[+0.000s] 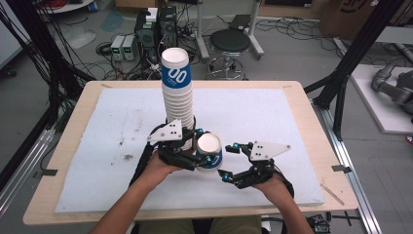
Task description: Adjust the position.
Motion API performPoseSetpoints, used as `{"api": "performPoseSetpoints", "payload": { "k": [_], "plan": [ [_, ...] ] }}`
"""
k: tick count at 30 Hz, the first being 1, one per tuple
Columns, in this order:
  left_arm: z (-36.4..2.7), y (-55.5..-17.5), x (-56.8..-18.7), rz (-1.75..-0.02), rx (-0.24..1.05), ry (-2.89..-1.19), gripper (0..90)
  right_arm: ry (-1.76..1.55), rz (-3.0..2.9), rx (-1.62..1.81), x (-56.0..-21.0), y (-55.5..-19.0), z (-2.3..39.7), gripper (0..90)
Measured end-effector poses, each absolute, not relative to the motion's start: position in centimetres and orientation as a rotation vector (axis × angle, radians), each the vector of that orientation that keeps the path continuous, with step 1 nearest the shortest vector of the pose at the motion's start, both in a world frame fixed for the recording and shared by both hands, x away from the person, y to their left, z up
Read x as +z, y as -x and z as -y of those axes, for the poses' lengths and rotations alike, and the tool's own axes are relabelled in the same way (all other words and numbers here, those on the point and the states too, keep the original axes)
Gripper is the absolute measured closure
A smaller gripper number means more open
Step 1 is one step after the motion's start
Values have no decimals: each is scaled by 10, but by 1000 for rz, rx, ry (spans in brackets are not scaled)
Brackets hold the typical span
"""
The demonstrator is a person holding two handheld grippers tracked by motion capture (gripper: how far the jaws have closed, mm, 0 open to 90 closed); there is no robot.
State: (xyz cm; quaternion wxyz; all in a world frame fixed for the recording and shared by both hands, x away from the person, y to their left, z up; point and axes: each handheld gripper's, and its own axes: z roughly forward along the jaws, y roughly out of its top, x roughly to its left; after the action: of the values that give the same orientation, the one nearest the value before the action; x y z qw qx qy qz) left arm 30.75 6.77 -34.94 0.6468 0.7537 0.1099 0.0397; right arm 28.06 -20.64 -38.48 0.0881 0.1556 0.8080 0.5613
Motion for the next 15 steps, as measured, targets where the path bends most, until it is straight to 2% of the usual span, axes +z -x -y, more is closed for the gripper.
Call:
{"api": "performPoseSetpoints", "payload": {
  "k": [15],
  "plan": [
    [-49,-303,-352,-187,54,-1701,302,-418,-2425,1704,-389,-283,198,180]
  ]
}}
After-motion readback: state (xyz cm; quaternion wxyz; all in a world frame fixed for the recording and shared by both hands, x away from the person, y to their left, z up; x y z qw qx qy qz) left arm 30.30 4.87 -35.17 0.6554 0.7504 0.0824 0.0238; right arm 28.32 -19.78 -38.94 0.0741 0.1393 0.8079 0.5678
